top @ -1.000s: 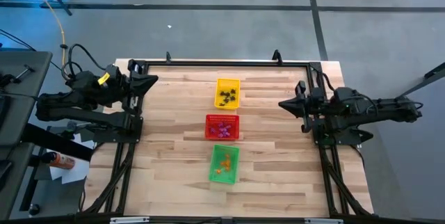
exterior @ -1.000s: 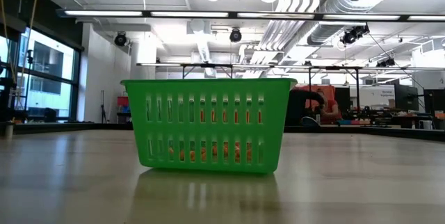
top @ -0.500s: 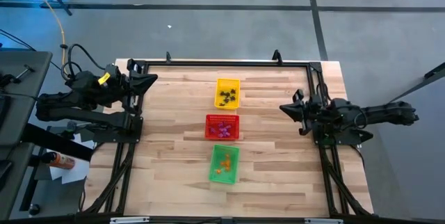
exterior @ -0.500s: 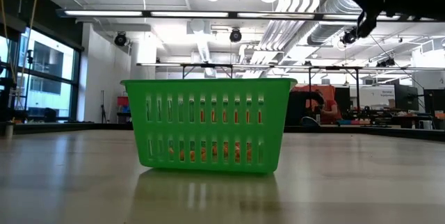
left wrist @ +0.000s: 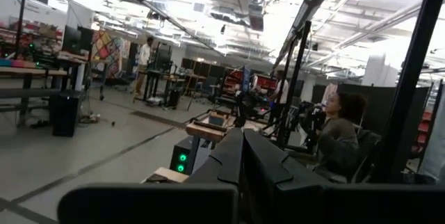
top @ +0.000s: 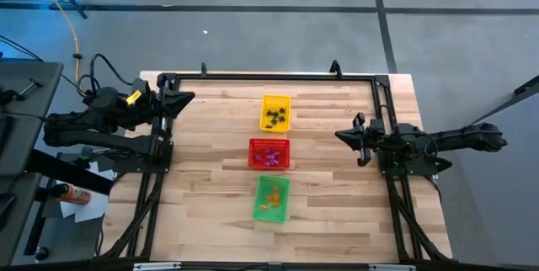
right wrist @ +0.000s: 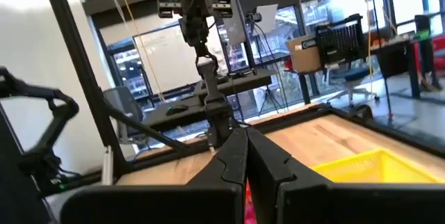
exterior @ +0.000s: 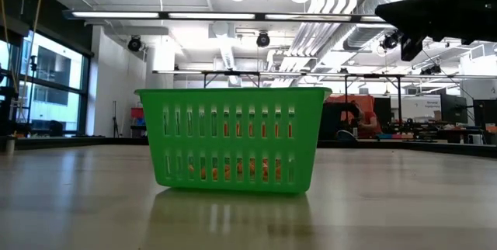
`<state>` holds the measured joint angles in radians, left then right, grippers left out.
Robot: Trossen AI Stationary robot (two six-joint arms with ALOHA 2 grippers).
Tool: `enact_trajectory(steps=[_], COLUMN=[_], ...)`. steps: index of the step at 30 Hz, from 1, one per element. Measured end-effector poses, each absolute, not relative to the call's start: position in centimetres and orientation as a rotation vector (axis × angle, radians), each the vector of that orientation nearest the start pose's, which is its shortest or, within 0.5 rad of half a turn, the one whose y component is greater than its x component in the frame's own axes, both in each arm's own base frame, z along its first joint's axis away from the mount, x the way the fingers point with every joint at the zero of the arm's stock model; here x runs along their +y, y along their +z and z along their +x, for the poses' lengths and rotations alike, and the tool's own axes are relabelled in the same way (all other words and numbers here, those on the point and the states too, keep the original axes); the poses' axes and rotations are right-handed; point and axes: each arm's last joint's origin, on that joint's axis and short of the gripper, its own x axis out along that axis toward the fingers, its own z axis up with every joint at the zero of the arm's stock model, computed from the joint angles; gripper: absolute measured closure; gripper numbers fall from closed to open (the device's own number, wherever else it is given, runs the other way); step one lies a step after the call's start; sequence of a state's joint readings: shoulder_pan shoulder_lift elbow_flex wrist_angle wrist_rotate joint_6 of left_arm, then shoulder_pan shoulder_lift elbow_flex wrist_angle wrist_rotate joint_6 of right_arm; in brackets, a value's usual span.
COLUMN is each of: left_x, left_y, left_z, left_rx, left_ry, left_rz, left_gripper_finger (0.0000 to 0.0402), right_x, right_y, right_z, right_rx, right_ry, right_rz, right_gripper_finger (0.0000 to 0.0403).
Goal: Sort Halloween decoration
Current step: Return to Home Position
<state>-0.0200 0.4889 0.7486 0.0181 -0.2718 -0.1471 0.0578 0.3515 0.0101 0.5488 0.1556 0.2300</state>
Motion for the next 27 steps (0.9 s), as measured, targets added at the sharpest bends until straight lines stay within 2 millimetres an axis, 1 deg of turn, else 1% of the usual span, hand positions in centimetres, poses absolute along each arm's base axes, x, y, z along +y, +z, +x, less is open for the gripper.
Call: enact_trajectory(steps=[3, 8, 14, 27], left_x=[0.6, 0.6, 0.6, 0.5], left_y=[37.5, 37.5, 37.5, 37.2], left_z=[10.0, 10.0, 10.0, 10.1], left_rx=[-0.295, -0.295, -0.294, -0.259], left_ry=[0.229, 0.228, 0.226, 0.197], left_rz=[-0.186, -0.185, -0.185, -0.159], left_gripper_finger=[0.0401, 0.0401, 0.0401, 0.0401], right_x=[0.2, 0.3, 0.2, 0.3], right_y=[18.4, 16.3, 14.1, 13.9], right_z=[11.8, 11.9, 11.5, 11.5], right_rx=[-0.164, 0.055, 0.287, 0.312], right_ry=[-0.081, -0.098, -0.115, -0.107], right_rz=[0.198, 0.11, 0.135, 0.146], right_gripper_finger=[0.0403, 0.0403, 0.0403, 0.0403])
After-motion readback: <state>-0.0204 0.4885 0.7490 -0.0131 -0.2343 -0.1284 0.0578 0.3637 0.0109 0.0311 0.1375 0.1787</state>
